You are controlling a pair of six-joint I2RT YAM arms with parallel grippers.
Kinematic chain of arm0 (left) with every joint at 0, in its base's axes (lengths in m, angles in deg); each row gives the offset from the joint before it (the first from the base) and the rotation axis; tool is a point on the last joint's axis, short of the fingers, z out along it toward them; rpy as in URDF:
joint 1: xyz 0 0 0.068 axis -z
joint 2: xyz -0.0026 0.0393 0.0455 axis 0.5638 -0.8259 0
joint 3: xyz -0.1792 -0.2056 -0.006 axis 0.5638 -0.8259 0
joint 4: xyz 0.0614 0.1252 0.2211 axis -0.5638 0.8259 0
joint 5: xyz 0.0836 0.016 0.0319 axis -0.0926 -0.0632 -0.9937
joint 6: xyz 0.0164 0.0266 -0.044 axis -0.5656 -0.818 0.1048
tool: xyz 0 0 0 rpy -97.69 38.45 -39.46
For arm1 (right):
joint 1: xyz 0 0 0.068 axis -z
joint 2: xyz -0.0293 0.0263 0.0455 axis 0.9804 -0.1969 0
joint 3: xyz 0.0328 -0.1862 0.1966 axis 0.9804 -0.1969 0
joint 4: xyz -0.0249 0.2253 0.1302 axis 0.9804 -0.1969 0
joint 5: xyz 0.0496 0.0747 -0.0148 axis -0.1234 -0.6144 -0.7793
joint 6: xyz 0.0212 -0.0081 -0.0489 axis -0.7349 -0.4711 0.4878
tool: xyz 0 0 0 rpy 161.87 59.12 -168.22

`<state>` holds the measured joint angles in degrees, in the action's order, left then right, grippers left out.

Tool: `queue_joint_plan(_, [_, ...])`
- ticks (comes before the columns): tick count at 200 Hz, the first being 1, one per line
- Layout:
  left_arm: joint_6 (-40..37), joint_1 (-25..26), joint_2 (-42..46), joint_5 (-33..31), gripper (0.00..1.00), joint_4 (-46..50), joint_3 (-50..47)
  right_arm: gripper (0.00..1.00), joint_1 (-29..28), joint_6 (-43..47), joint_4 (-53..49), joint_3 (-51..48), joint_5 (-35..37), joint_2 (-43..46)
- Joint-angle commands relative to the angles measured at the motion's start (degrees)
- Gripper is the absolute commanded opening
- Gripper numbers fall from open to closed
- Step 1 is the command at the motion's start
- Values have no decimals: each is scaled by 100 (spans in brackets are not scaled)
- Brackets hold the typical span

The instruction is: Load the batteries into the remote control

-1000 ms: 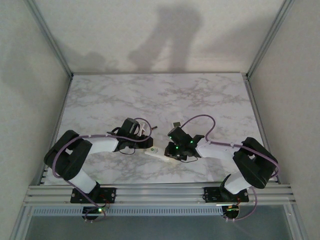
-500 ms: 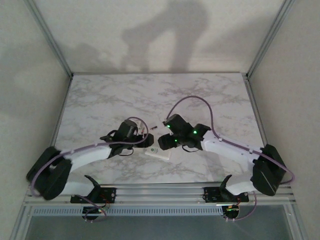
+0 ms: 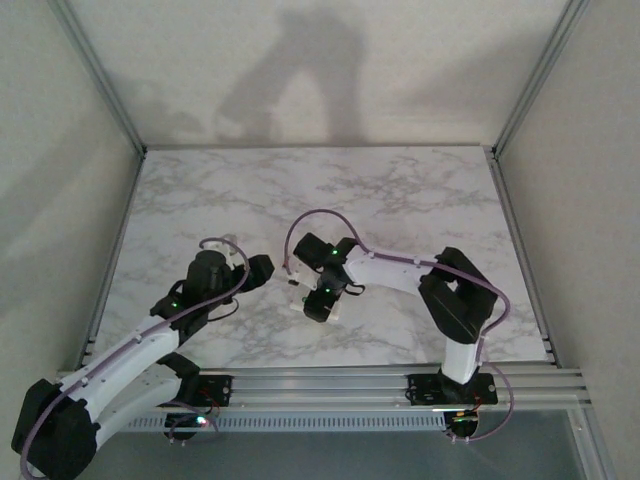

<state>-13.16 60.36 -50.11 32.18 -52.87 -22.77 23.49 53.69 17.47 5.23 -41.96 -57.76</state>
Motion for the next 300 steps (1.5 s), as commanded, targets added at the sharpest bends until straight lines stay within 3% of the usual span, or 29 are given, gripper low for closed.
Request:
queue_joint_plan(1, [299, -97, 161, 295, 83, 67, -124, 81, -117, 324, -169, 173, -221, -233])
queue_joint_plan(38, [418, -187, 178, 519, 85, 18, -189, 73, -248, 228, 28, 84, -6, -538])
queue_joint_plan(68, [497, -253, 162, 653, 88, 9, -187, 57, -325, 142, 41, 52, 244, -686])
queue_joint_plan(92, [674, -353, 195, 968, 89, -31, -148, 48, -327, -81, 363, -142, 47, -265])
queue_joint_plan(126, [972, -459, 288, 1563, 89, -121, 17, 41, -151, -1399, 1662, -558, -821, 793])
queue_joint_plan(154, [1157, -482, 252, 1941, 87, -228, 151, 40, -87, -2657, 2525, -745, -829, 1146])
queue_joint_plan(206, [1035, -486, -133, 2336, 72, -236, 435, 40, -89, -3680, 3457, -940, -1156, 1323])
queue_joint_plan(265, [1176, -482, -400, 2381, 42, -552, 471, 40, -100, -4175, 4469, -1401, -1711, 1533])
queue_joint_plan(300, [1135, -486, -417, 2205, 22, -535, 528, 40, -103, -4265, 4440, -1384, -1690, 1477])
